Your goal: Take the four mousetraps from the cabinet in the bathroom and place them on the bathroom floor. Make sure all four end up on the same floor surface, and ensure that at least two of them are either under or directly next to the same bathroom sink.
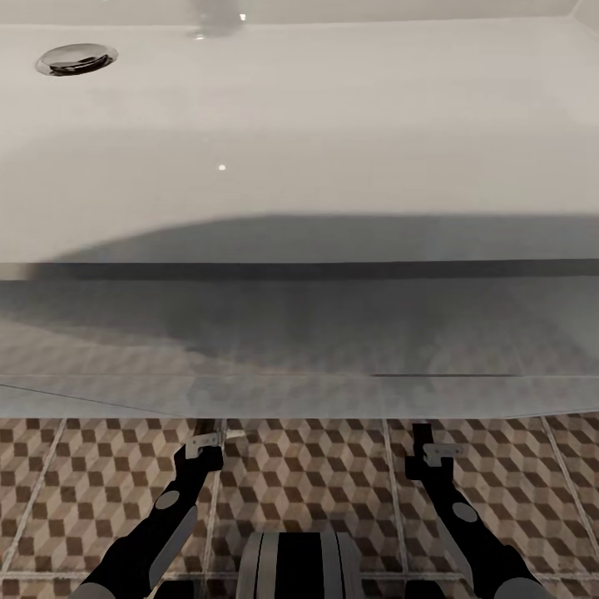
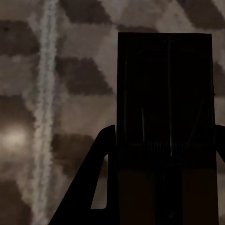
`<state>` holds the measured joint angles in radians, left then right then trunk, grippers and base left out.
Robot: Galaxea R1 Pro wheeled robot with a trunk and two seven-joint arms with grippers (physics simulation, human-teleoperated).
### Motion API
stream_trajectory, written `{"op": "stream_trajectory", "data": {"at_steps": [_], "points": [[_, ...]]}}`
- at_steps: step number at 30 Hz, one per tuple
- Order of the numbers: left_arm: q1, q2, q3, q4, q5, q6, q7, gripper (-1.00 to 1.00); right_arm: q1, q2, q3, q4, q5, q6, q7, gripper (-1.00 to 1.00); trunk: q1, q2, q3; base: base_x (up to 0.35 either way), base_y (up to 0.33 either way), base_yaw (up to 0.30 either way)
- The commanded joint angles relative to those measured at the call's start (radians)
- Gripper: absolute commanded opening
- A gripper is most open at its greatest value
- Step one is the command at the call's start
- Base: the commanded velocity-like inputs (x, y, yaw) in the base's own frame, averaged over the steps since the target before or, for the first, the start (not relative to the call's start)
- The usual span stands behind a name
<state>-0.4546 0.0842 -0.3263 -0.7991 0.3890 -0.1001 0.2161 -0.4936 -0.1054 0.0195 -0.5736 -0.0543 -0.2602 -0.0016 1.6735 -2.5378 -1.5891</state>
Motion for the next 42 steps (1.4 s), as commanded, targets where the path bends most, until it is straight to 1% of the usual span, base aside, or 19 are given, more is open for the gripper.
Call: {"op": "stream_trajectory", "data": {"at_steps": [1, 5, 8, 37, 39, 42], "points": [[-0.001, 0.002, -0.008, 0.000, 0.007, -0.005, 0.011, -1.00, 0.000, 0.000, 0.002, 0.001, -0.007, -0.004, 0.001, -1.00, 0.000, 0.000, 0.000, 0.000, 0.000, 0.000], [-0.001, 0.002, -0.008, 0.000, 0.007, -0.005, 0.011, -1.00, 0.000, 0.000, 0.002, 0.001, -0.007, -0.004, 0.002, -1.00, 0.000, 0.000, 0.000, 0.000, 0.000, 0.000], [-0.001, 0.002, -0.008, 0.000, 0.007, -0.005, 0.011, -1.00, 0.000, 0.000, 0.001, 0.001, -0.007, -0.004, 0.002, -1.00, 0.001, -0.001, -0.012, 0.000, 0.000, 0.000], [-0.001, 0.002, -0.010, 0.000, 0.007, -0.004, 0.006, -1.00, 0.000, 0.000, 0.003, 0.001, -0.007, -0.003, 0.002, -1.00, 0.001, -0.001, -0.012, 0.000, 0.000, 0.000], [-0.001, 0.002, -0.009, 0.000, 0.007, -0.004, 0.007, -1.00, 0.000, 0.000, 0.002, 0.001, -0.007, -0.003, 0.002, -1.00, 0.002, -0.001, -0.020, 0.000, 0.000, 0.000], [-0.001, 0.002, -0.008, 0.000, 0.007, -0.004, 0.007, -1.00, 0.000, 0.000, 0.002, 0.001, -0.007, -0.003, 0.002, -1.00, 0.002, -0.001, -0.020, 0.000, 0.000, 0.000]]}}
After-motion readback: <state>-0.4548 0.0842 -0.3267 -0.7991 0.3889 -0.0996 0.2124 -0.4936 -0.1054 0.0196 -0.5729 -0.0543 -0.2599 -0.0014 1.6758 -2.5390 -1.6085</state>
